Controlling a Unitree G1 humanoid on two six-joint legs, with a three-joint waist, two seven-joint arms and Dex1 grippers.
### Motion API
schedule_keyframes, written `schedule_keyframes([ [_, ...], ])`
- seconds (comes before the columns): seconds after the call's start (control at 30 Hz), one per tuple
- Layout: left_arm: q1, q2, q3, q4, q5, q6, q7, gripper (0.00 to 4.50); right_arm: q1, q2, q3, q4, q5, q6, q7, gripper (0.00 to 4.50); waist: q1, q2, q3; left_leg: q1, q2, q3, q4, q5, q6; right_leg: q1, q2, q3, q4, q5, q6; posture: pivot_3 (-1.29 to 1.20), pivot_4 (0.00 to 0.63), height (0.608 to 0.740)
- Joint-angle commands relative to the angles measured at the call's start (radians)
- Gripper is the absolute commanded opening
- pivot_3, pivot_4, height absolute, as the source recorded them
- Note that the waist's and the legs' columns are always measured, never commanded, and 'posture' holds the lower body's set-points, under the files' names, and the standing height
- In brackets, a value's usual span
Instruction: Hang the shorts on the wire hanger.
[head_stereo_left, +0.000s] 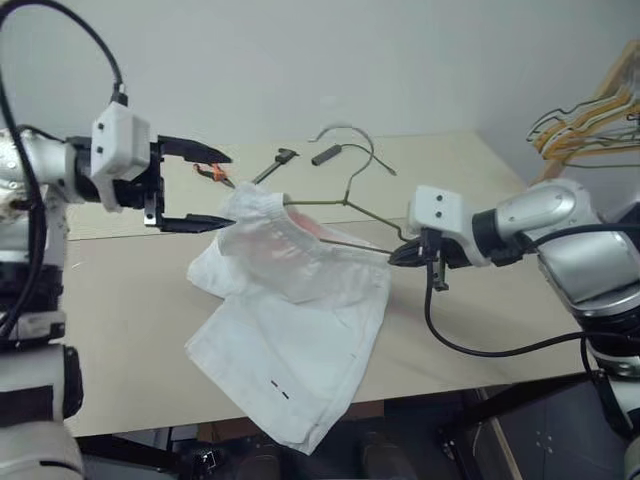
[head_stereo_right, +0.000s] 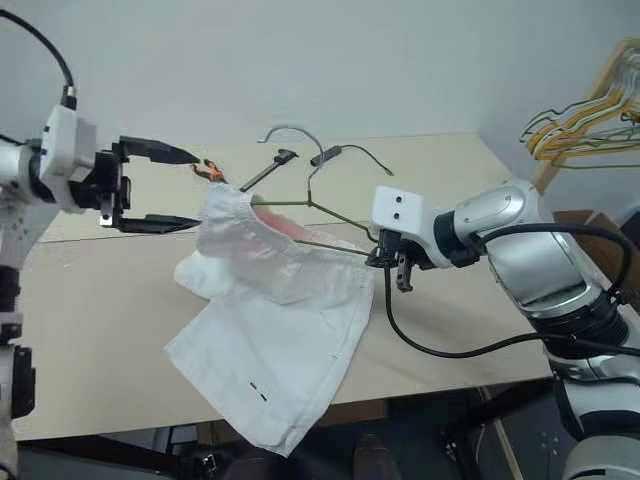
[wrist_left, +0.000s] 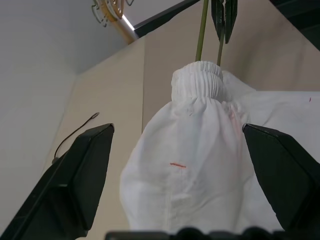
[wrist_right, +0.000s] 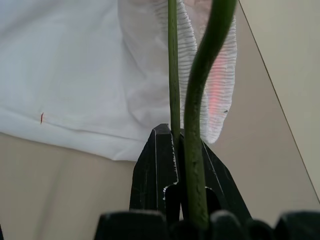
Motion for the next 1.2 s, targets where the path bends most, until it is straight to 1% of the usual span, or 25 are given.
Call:
schedule_keyframes([
  [0.03, -0.076, 0.016, -0.152, 0.046, -0.013, -0.063, -0.034, 4.48, -0.053, -0.018, 0.003, -0.023, 0.015, 0.059, 0.004, 0.00, -0.015, 0.000, 0.000, 0.000, 0.000, 0.000, 0.000, 0.000, 0.000, 0.000, 0.000, 0.000, 0.000, 0.000, 0.000, -0.17, 0.000, 0.740],
  [0.1, -0.102, 0.021, -0.254, 0.077, -0.016, -0.109, -0.034, 4.48, -0.071, -0.019, 0.018, -0.021, 0.021, 0.084, 0.004, 0.00, -0.035, 0.000, 0.000, -0.001, 0.000, -0.001, 0.000, 0.000, 0.000, -0.001, 0.000, 0.001, 0.001, 0.000, 0.000, -0.18, 0.000, 0.740],
  [0.17, -0.139, -0.013, -0.290, 0.145, 0.051, -0.168, -0.034, 4.48, -0.081, -0.019, 0.028, -0.018, 0.024, 0.093, 0.001, 0.00, -0.054, 0.000, 0.000, -0.001, 0.000, -0.001, 0.000, 0.000, 0.001, -0.002, 0.000, 0.001, 0.001, 0.000, 0.000, -0.18, 0.000, 0.740],
  [0.27, -0.196, -0.078, -0.307, 0.242, 0.148, -0.189, -0.029, 4.48, -0.095, -0.016, 0.041, -0.024, 0.032, 0.112, -0.004, 0.00, -0.075, 0.000, 0.000, -0.002, 0.000, -0.002, 0.000, 0.000, 0.001, -0.002, 0.000, 0.001, 0.001, 0.000, 0.000, -0.18, 0.000, 0.740],
  [0.37, -0.223, -0.122, -0.306, 0.306, 0.220, -0.240, -0.024, 3.85, -0.107, -0.012, 0.050, -0.021, 0.037, 0.122, -0.005, 0.00, -0.093, 0.000, 0.000, -0.002, 0.000, -0.004, 0.000, -0.001, 0.001, -0.003, 0.000, 0.001, 0.001, 0.000, 0.001, -0.18, 0.000, 0.740],
  [0.4, -0.229, -0.136, -0.300, 0.318, 0.230, -0.245, -0.023, 3.56, -0.113, -0.010, 0.054, -0.017, 0.037, 0.124, -0.006, 0.00, -0.099, 0.000, 0.000, -0.002, 0.000, -0.006, 0.000, -0.001, 0.001, -0.003, 0.000, 0.002, 0.001, 0.000, 0.001, -0.18, 0.000, 0.740],
  [0.47, -0.229, -0.151, -0.293, 0.322, 0.233, -0.251, -0.029, 2.86, -0.123, -0.005, 0.064, -0.009, 0.035, 0.131, -0.010, 0.00, -0.106, 0.000, 0.000, -0.002, 0.000, -0.010, 0.000, -0.001, 0.001, -0.003, 0.000, 0.002, 0.002, 0.000, 0.001, -0.18, 0.000, 0.740],
  [0.63, -0.201, -0.139, -0.296, 0.302, 0.224, -0.250, -0.034, 1.18, -0.144, -0.004, 0.085, 0.009, 0.034, 0.143, -0.016, 0.00, -0.118, 0.000, 0.000, -0.002, 0.000, -0.011, 0.000, -0.001, 0.002, -0.004, -0.001, 0.003, 0.003, 0.000, 0.001, -0.18, 0.000, 0.740],
  [0.73, -0.186, -0.132, -0.291, 0.293, 0.218, -0.241, -0.034, 0.22, -0.130, -0.019, 0.095, 0.008, 0.010, 0.051, -0.005, 0.00, -0.117, 0.000, 0.000, -0.002, 0.000, -0.012, 0.000, -0.001, 0.002, -0.004, -0.001, 0.003, 0.003, 0.000, 0.001, -0.17, 0.000, 0.740],
  [0.77, -0.180, -0.130, -0.288, 0.287, 0.212, -0.234, -0.034, 0.04, -0.120, -0.022, 0.092, 0.007, 0.007, 0.027, -0.005, 0.00, -0.117, 0.000, 0.000, -0.002, 0.000, -0.012, 0.000, -0.001, 0.002, -0.004, -0.001, 0.002, 0.003, 0.000, 0.001, -0.17, 0.000, 0.740],
  [0.87, -0.161, -0.131, -0.261, 0.269, 0.207, -0.210, -0.034, 0.04, -0.088, -0.014, 0.065, 0.021, 0.003, -0.035, -0.029, 0.00, -0.115, 0.000, 0.000, -0.002, 0.000, -0.012, 0.000, -0.001, 0.002, -0.004, -0.001, 0.002, 0.003, 0.000, 0.001, -0.17, 0.000, 0.740],
  [1.0, -0.131, -0.116, -0.234, 0.235, 0.186, -0.161, -0.034, 0.00, -0.063, -0.030, 0.024, 0.062, -0.005, -0.056, -0.069, 1.10, -0.114, 0.000, 0.000, -0.002, 0.000, -0.012, 0.000, -0.001, 0.002, -0.004, -0.001, 0.002, 0.003, 0.000, 0.001, -0.17, 0.000, 0.740],
  [1.03, -0.122, -0.110, -0.226, 0.225, 0.181, -0.148, -0.034, 0.00, -0.052, -0.042, 0.002, 0.069, 0.002, -0.053, -0.073, 1.55, -0.114, 0.000, 0.000, -0.002, 0.000, -0.012, 0.000, -0.001, 0.002, -0.004, -0.001, 0.002, 0.003, 0.000, 0.001, -0.16, 0.000, 0.740],
  [1.13, -0.095, -0.096, -0.194, 0.204, 0.182, -0.116, -0.032, 0.00, 0.001, -0.078, -0.093, 0.080, 0.027, -0.016, -0.102, 2.51, -0.111, 0.000, 0.000, -0.003, 0.000, -0.013, 0.000, -0.001, 0.002, -0.004, -0.002, 0.002, 0.003, 0.000, 0.001, -0.16, 0.000, 0.740],
  [1.17, -0.085, -0.091, -0.182, 0.199, 0.182, -0.102, -0.030, 0.00, 0.030, -0.096, -0.142, 0.091, 0.036, -0.006, -0.116, 2.94, -0.111, 0.000, 0.000, -0.003, 0.000, -0.013, 0.000, -0.001, 0.002, -0.004, -0.002, 0.002, 0.003, 0.000, 0.001, -0.16, 0.000, 0.740],
  [1.2, -0.071, -0.085, -0.166, 0.190, 0.177, -0.083, -0.027, 0.00, 0.059, -0.109, -0.199, 0.105, 0.041, 0.011, -0.142, 3.24, -0.110, 0.000, 0.000, -0.003, 0.000, -0.013, 0.000, -0.001, 0.002, -0.004, -0.002, 0.002, 0.003, 0.000, 0.001, -0.16, 0.000, 0.740],
])
